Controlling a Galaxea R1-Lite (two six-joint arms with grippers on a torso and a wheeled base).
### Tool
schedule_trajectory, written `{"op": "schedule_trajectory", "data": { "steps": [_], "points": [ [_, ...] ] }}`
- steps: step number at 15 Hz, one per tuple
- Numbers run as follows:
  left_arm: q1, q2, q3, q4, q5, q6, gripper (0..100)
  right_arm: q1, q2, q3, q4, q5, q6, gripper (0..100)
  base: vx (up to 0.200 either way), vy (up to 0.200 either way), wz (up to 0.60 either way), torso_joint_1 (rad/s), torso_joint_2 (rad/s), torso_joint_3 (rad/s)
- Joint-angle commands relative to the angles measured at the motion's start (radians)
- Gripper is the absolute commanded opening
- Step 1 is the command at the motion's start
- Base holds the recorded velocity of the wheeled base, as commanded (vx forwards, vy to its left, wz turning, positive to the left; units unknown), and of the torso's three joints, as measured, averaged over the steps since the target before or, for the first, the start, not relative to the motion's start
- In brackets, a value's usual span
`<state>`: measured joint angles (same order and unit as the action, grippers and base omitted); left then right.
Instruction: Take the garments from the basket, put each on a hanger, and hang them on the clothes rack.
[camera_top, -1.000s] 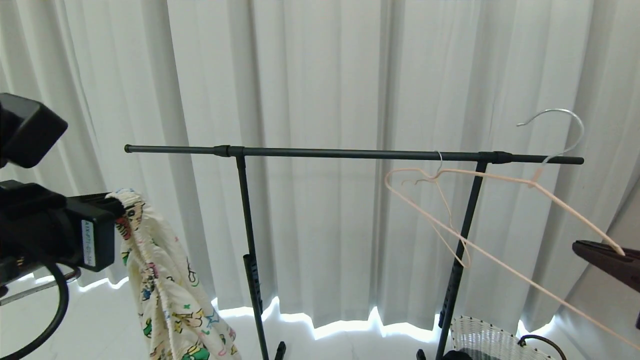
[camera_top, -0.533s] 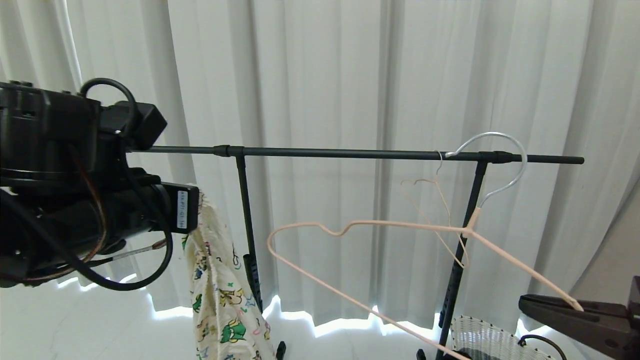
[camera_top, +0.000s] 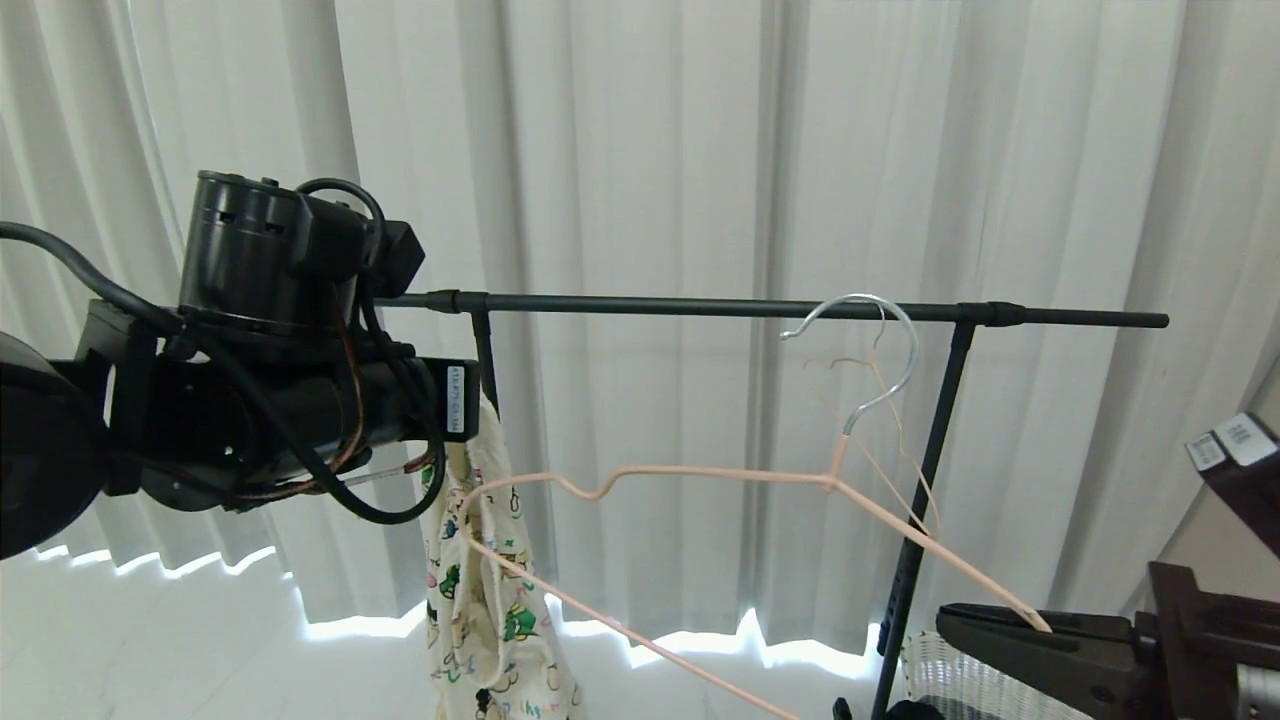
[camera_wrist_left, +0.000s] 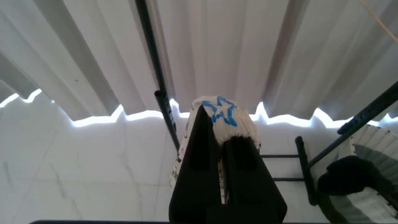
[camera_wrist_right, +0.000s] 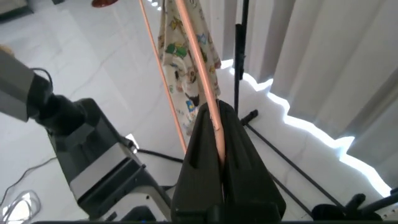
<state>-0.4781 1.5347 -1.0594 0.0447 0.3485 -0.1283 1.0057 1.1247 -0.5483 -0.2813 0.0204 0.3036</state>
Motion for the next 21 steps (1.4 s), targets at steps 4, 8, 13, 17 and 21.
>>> {"op": "schedule_trajectory", "data": {
  "steps": [4,8,13,17,21],
  "points": [
    [-0.065,0.005,-0.002,0.0,0.027,-0.017,0,-0.035,0.119,-0.018,-0.07,-0.048,0.009,0,0.0,0.0,0.0,0.0,0.0,0.0],
    [-0.066,0.007,-0.002,0.0,0.083,-0.031,0,-0.05,0.138,-0.028,-0.073,-0.082,0.009,0,0.0,0.0,0.0,0.0,0.0,0.0],
    [-0.085,0.002,-0.002,0.0,0.087,-0.037,0,-0.05,0.198,-0.09,-0.084,-0.099,0.008,0,0.0,0.0,0.0,0.0,0.0,0.0],
    [-0.085,0.002,-0.002,-0.002,0.122,-0.051,0,-0.045,0.3,-0.107,-0.187,-0.175,0.006,0,0.0,0.0,0.0,0.0,0.0,0.0],
    [-0.086,0.001,-0.008,0.0,0.132,-0.082,0,0.001,0.314,-0.121,-0.196,-0.169,0.003,0,0.0,0.0,0.0,0.0,0.0,0.0]
  ]
}}
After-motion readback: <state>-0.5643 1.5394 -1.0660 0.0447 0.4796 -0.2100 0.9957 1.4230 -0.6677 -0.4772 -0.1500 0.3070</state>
